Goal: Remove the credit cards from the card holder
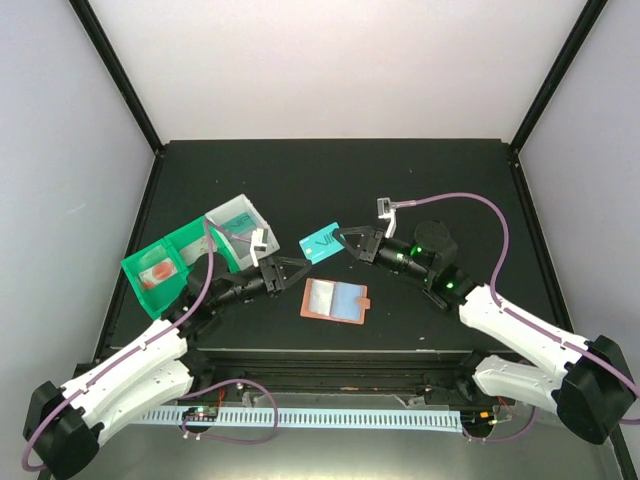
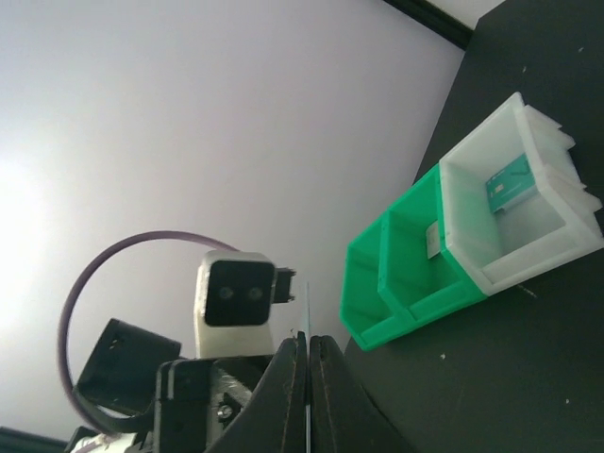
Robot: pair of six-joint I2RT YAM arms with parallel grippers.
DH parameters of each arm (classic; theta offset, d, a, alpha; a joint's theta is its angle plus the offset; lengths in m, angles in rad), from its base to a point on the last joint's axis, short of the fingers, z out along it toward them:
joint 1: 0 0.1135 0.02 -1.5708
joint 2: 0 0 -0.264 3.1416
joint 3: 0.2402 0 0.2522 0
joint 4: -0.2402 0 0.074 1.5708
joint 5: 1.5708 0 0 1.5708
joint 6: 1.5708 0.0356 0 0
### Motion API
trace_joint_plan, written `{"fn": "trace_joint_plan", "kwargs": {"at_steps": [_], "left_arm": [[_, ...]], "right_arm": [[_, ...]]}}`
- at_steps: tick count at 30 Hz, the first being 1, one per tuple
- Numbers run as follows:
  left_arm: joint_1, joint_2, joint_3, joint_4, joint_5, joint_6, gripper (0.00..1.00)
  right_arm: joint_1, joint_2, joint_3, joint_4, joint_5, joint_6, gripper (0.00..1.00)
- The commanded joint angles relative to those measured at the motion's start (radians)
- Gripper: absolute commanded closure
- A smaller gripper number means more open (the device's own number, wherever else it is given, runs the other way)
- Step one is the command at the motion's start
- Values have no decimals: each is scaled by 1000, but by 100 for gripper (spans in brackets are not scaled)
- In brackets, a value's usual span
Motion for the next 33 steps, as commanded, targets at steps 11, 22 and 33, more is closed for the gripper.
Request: {"fn": "trace_joint_plan", "kwargs": {"at_steps": [11, 22, 33], "left_arm": [[15, 14, 91, -84, -63, 115, 98], [61, 9, 127, -214, -68, 207, 99], [278, 9, 167, -411, 14, 332, 99]], "right_arm": [[-3, -36, -35, -77, 35, -72, 80], [-3, -57, 19, -290, 118, -208, 39], [-3, -38, 57, -449, 182, -368, 0]]}}
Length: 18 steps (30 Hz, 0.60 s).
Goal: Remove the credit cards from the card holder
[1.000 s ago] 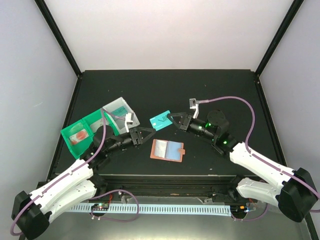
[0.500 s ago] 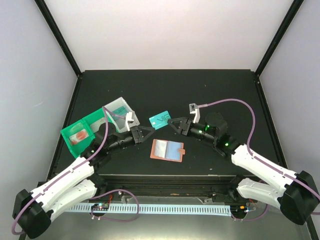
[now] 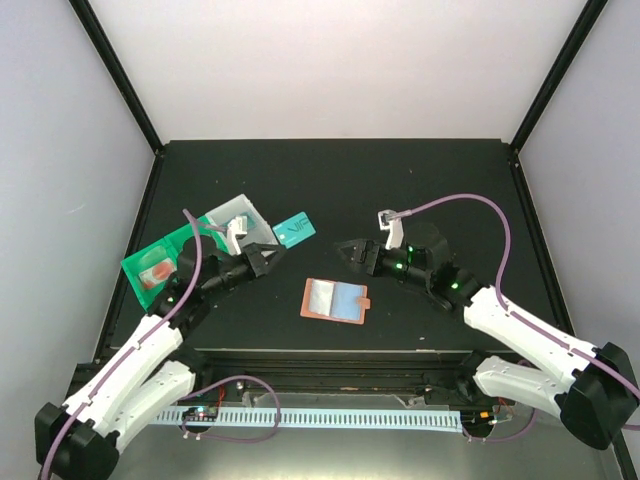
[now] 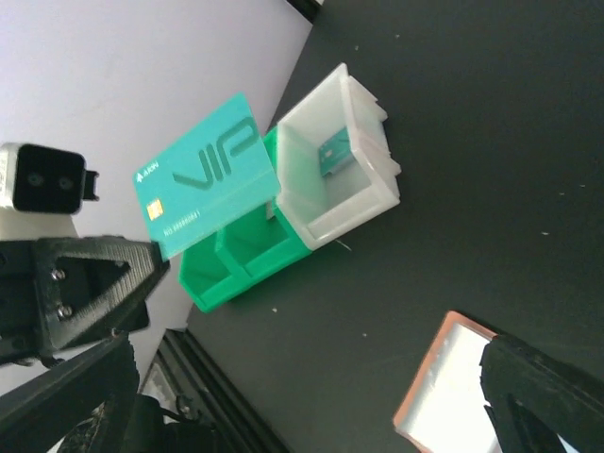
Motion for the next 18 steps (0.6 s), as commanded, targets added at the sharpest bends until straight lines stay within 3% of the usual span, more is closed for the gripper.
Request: {"fn": "trace_joint_plan", "kwargs": {"at_steps": [1, 10, 18], "left_arm": [[97, 22, 75, -123, 57, 98, 98], [309, 134, 152, -282, 105, 240, 98], [489, 338, 234, -391, 89, 358, 98]], "right_arm": [[2, -7, 37, -98, 62, -102, 0], [1, -33, 43, -152, 94, -148, 0], [2, -44, 35, -156, 111, -162, 0]]}}
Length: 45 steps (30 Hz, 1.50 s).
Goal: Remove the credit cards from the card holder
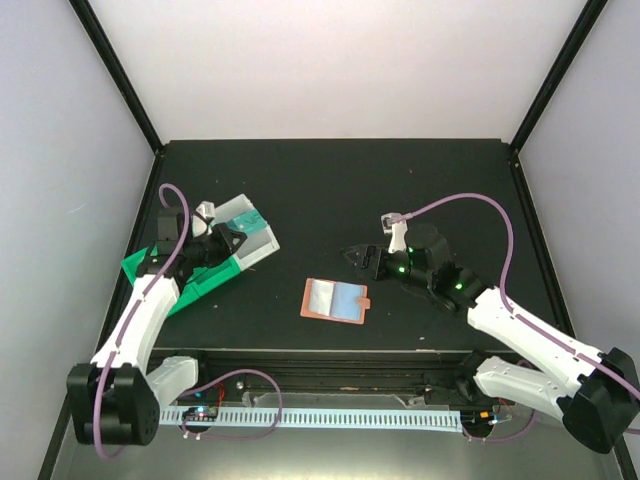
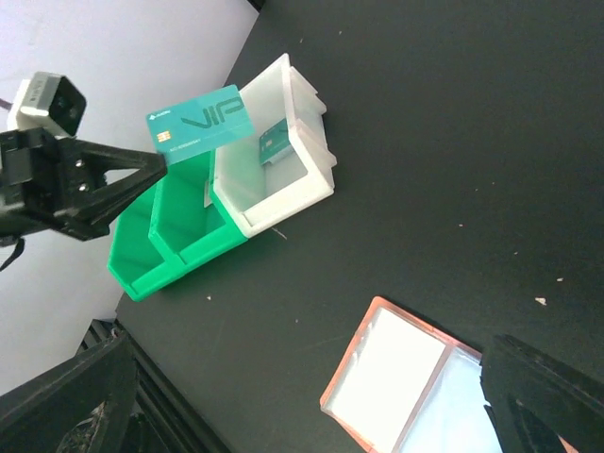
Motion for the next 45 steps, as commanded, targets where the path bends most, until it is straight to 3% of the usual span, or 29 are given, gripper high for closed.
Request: {"fn": "trace_joint_plan", "kwargs": {"at_steps": [1, 10, 20, 45], "left_arm": [[70, 96, 70, -84, -1, 100, 98], [128, 247, 167, -114, -113, 138, 98], [134, 428, 255, -83, -130, 117, 98], [130, 603, 296, 2, -162, 96, 95]], "right_arm": [[2, -20, 12, 2, 21, -25, 0], [2, -3, -11, 32, -6, -8, 0], [2, -2, -13, 73, -1, -1, 0], [2, -16, -31, 86, 39, -9, 0]]}}
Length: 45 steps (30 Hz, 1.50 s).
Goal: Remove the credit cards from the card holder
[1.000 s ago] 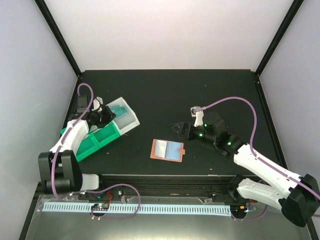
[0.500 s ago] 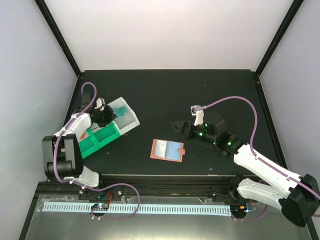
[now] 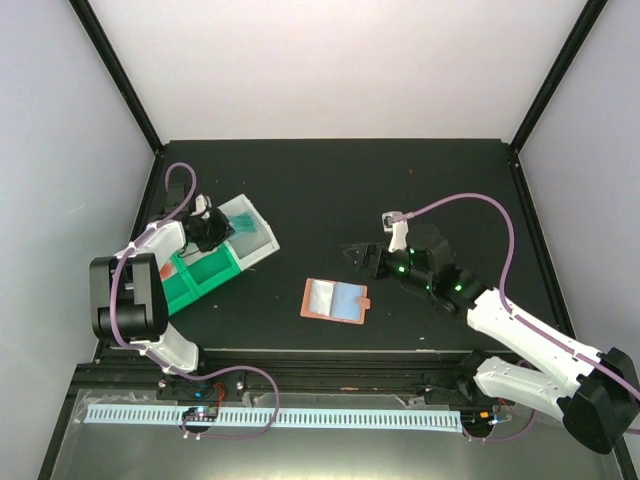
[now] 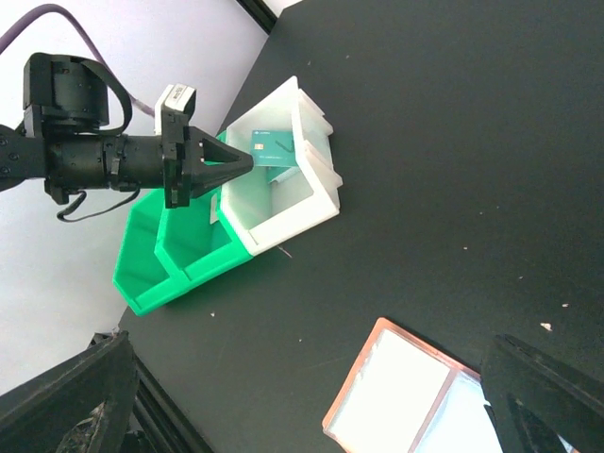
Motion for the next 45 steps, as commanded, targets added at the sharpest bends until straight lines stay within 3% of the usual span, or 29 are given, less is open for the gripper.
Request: {"fn": "trace_joint_plan", "kwargs": {"at_steps": [1, 25, 45], "left_arm": [[4, 32, 35, 44, -17, -19, 95], [2, 49, 5, 135, -87, -75, 98], [-5, -48, 68, 45, -80, -54, 36]], "right_arm": [[2, -10, -11, 20, 25, -4, 0], [2, 45, 8, 17, 27, -22, 0], [2, 47, 36, -105, 60, -37, 0]]}}
